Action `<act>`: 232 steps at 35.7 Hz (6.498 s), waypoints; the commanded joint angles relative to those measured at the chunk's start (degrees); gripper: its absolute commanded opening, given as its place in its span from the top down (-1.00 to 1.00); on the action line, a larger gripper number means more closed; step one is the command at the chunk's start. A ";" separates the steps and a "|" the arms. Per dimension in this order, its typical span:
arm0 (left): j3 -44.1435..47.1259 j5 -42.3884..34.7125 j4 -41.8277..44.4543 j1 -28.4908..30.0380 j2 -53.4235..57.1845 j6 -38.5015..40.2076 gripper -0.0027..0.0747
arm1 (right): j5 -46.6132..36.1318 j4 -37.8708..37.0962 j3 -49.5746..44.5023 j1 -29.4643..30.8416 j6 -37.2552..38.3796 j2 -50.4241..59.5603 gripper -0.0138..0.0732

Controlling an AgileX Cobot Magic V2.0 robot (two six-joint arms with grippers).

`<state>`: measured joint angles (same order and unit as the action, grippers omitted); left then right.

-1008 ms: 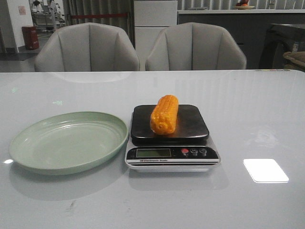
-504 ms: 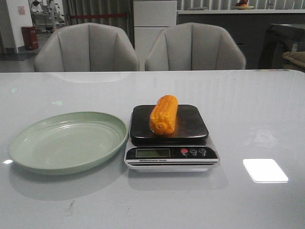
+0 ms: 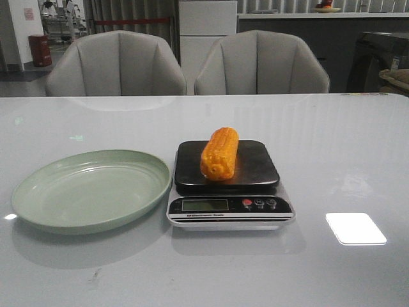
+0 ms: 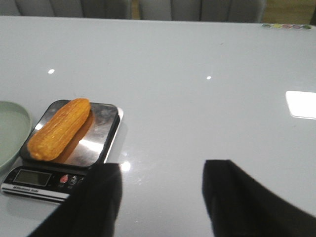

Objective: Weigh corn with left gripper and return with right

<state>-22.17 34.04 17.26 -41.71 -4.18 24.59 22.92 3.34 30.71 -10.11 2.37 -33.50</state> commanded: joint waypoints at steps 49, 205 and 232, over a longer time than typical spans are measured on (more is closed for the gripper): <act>-1.41 -4.61 0.29 0.05 -0.65 0.11 0.56 | 27.93 -14.20 61.39 -26.44 41.17 -71.48 -0.72; -1.41 -4.61 0.29 0.05 -0.65 0.11 0.56 | -29.88 -14.59 -19.20 -26.63 6.25 17.48 0.24; 10.57 -16.17 -4.00 29.96 -0.88 -0.06 0.64 | -29.88 -14.59 -19.20 -26.63 6.25 17.48 0.24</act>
<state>-13.40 28.14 12.10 -16.75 -4.74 24.59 -1.89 -10.40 10.07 -37.04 9.04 -15.63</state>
